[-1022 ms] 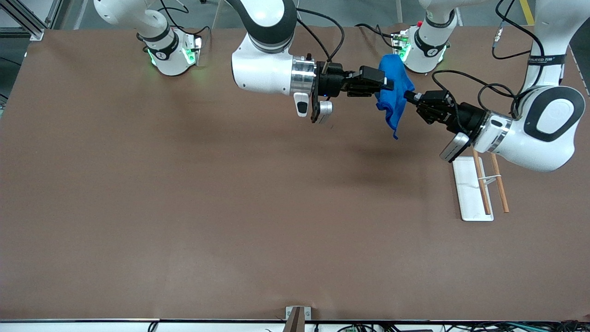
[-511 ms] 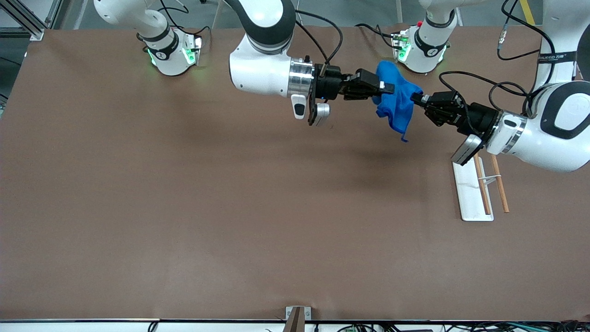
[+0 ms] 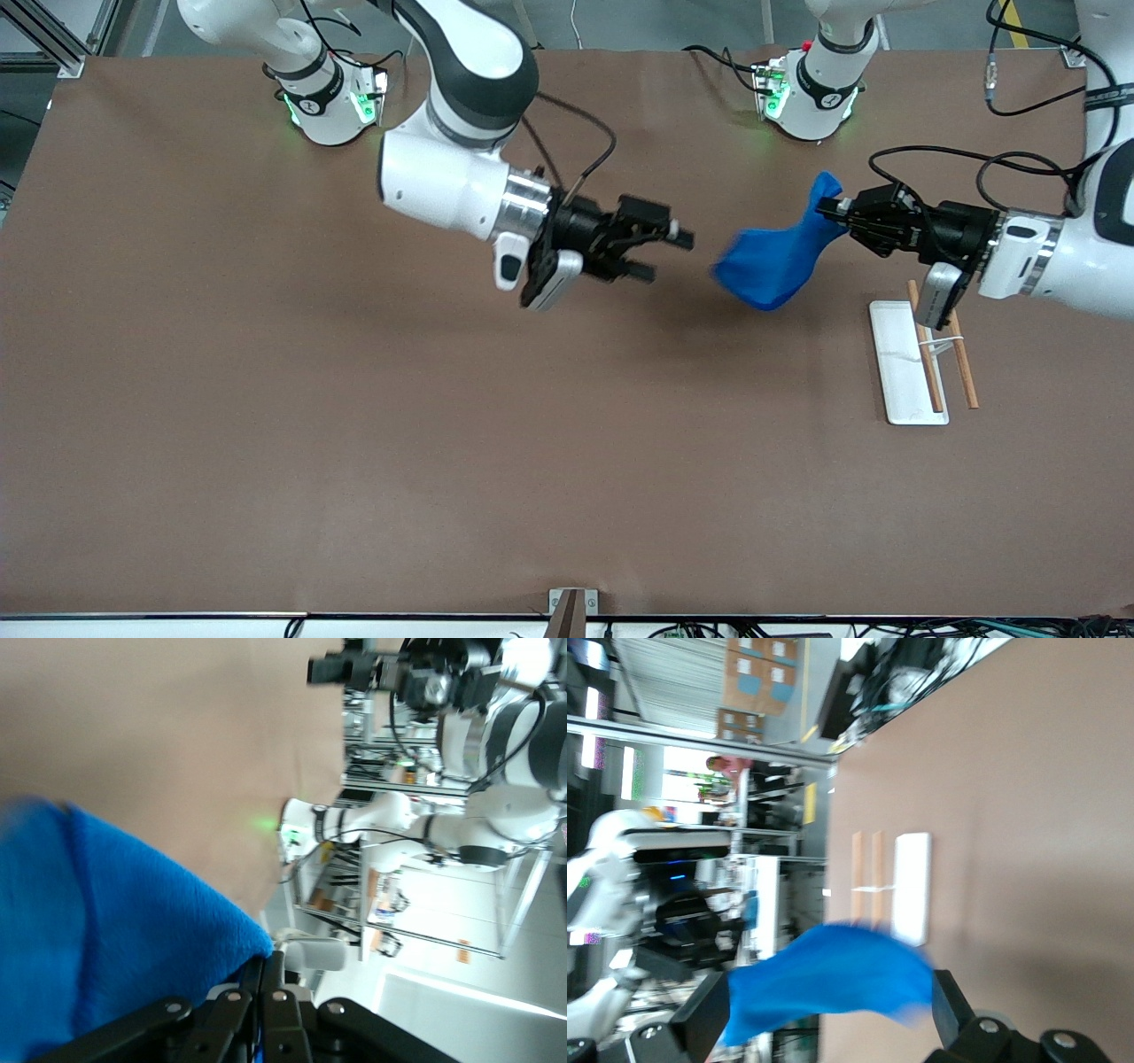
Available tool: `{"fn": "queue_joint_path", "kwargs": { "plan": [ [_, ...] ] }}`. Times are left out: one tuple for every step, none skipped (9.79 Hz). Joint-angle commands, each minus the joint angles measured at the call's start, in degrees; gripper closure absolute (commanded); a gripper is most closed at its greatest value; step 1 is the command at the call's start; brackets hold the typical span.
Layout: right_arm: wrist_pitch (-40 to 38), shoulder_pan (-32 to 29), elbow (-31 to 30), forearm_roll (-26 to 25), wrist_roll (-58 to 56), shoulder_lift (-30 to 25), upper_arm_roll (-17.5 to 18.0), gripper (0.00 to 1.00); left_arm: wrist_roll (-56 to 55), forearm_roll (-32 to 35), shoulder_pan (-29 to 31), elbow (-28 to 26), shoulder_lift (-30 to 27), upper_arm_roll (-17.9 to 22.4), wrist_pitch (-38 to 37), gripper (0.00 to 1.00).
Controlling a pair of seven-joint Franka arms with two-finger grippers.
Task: Right arm passes towel to left arm to hang
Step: 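Open the right gripper and withdraw it while the left gripper holds towel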
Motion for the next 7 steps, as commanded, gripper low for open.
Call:
{"fn": "queue_joint_path", "kwargs": {
  "plan": [
    [-0.3,-4.5,-4.6,-13.3,-0.2,-0.8,-0.2,0.0,-0.6,5.5,0.3,2.9,1.1,0.3,2.9,1.0],
    [-0.3,-4.8,-6.6,-18.5,-0.3,-1.2,-3.3,0.0,-0.6,9.5,0.3,4.1,1.1,0.2,4.8,1.0],
    [-0.1,-4.5,-8.0,-20.8,-0.1,-1.2,-6.2,0.0,-0.6,13.3,0.2,4.3,1.1,0.3,7.2,1.0],
    [0.1,-4.3,-9.6,-23.1,-0.1,-1.2,-9.3,0.0,-0.6,16.6,0.2,4.3,1.1,0.3,11.4,1.0],
    [-0.2,-4.2,-10.8,-27.2,-0.1,-1.2,-12.3,0.0,-0.6,19.5,-0.6,4.3,1.2,2.6,14.0,1.0],
    [-0.8,-4.6,-11.3,-30.8,0.1,-1.3,-14.3,0.0,-0.4,21.5,-1.1,4.3,2.0,4.0,15.3,1.0],
    [-2.9,-4.6,-11.3,-31.9,0.1,-1.3,-17.1,0.0,-0.2,23.1,-1.0,4.4,2.3,5.3,17.5,1.0]
  ]
}}
